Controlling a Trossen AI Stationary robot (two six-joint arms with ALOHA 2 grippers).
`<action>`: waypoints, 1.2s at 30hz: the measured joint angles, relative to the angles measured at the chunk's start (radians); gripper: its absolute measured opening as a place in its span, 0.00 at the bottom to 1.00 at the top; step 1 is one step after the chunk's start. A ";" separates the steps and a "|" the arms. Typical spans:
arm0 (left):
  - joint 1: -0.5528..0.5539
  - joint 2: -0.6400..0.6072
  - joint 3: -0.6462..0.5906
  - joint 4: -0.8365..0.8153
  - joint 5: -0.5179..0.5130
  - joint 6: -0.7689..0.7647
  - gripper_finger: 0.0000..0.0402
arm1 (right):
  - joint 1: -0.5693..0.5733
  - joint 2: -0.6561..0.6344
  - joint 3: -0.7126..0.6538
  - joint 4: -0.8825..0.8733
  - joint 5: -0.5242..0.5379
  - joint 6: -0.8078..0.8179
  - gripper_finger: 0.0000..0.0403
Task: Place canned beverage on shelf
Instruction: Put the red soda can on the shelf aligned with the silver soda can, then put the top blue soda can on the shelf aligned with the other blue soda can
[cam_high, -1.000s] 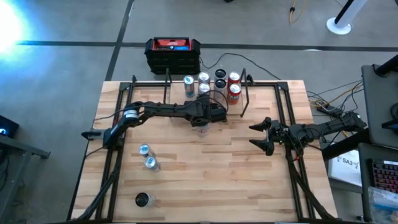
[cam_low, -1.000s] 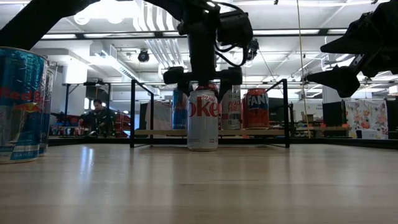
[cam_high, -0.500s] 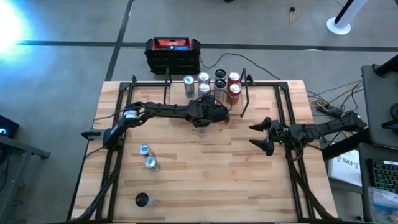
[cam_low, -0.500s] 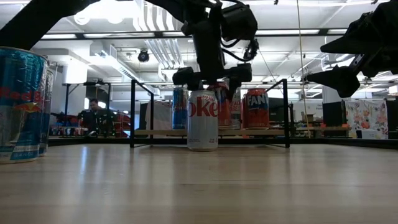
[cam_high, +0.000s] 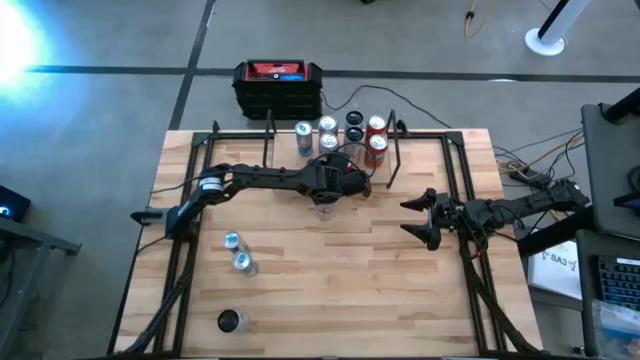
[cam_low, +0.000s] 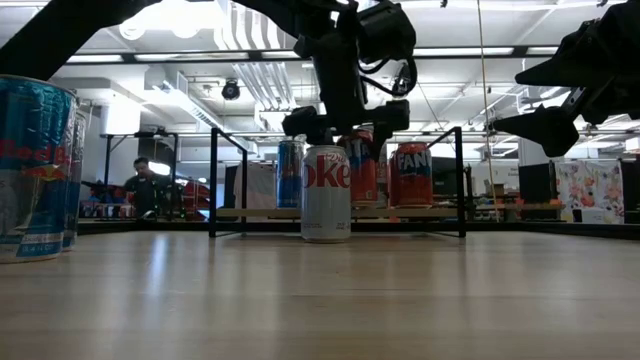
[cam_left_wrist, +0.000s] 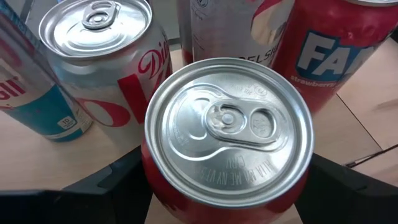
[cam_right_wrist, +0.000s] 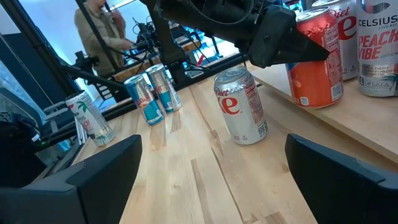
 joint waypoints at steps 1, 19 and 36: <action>0.000 0.000 0.000 0.000 -0.001 0.000 0.72 | 0.000 0.000 0.000 0.000 0.000 0.000 0.94; -0.014 -0.008 0.000 -0.002 -0.006 -0.017 0.99 | 0.000 0.000 0.000 0.000 0.000 0.000 0.94; -0.032 -0.069 0.000 -0.206 0.072 -0.110 1.00 | 0.000 0.000 0.000 0.000 0.000 0.000 0.94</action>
